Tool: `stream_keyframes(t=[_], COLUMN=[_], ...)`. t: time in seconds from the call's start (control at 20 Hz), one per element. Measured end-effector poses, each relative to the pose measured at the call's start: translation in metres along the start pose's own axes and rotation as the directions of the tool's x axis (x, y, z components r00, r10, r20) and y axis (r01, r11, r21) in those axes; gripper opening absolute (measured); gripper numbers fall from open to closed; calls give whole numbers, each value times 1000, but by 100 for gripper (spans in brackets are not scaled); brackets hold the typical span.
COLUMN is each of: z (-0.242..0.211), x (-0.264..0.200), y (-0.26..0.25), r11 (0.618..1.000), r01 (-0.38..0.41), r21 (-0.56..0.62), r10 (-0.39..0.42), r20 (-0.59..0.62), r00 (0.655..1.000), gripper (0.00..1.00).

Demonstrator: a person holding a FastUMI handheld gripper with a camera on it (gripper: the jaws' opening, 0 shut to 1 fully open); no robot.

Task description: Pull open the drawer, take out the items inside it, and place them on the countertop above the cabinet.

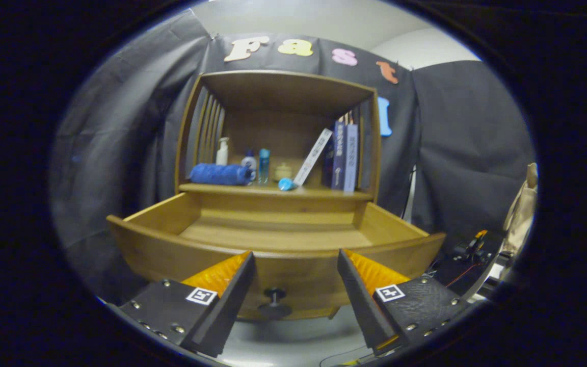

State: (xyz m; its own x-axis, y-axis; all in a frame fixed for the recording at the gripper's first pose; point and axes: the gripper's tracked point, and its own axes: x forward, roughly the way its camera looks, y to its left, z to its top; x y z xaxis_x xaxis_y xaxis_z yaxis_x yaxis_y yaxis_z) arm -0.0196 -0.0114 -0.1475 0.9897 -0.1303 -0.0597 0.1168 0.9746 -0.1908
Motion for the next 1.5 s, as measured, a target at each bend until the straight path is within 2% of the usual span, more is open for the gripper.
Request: stream_keyframes(t=[0.1, 0.25, 0.4, 0.55, 0.85, 1.05, 1.1, 1.45, 1.5], z=[-12, -19, -15, -19, -13, -22, -18, -1, -6], x=[6, 6, 16, 27, 47, 68, 73, 126, 137], y=[1, 17, 15, 18, 23, 37, 37, 46, 48], r11=[999, 998, 998, 993, 993, 990, 992, 994, 995], r01=[2, -39, -51, -83, -87, -98, -97, -85, -82], r21=[-35, 47, 44, 87, 75, 97, 81, 69, 64], r10=[-3, 42, 51, 86, 89, 105, 101, 87, 86], r20=[-28, -53, -14, -32, -16, -70, -50, -32, -59], r00=[1000, 998, 999, 996, 996, 992, 994, 996, 995], gripper=[97, 98, 99, 99, 99, 99, 99, 99, 99])
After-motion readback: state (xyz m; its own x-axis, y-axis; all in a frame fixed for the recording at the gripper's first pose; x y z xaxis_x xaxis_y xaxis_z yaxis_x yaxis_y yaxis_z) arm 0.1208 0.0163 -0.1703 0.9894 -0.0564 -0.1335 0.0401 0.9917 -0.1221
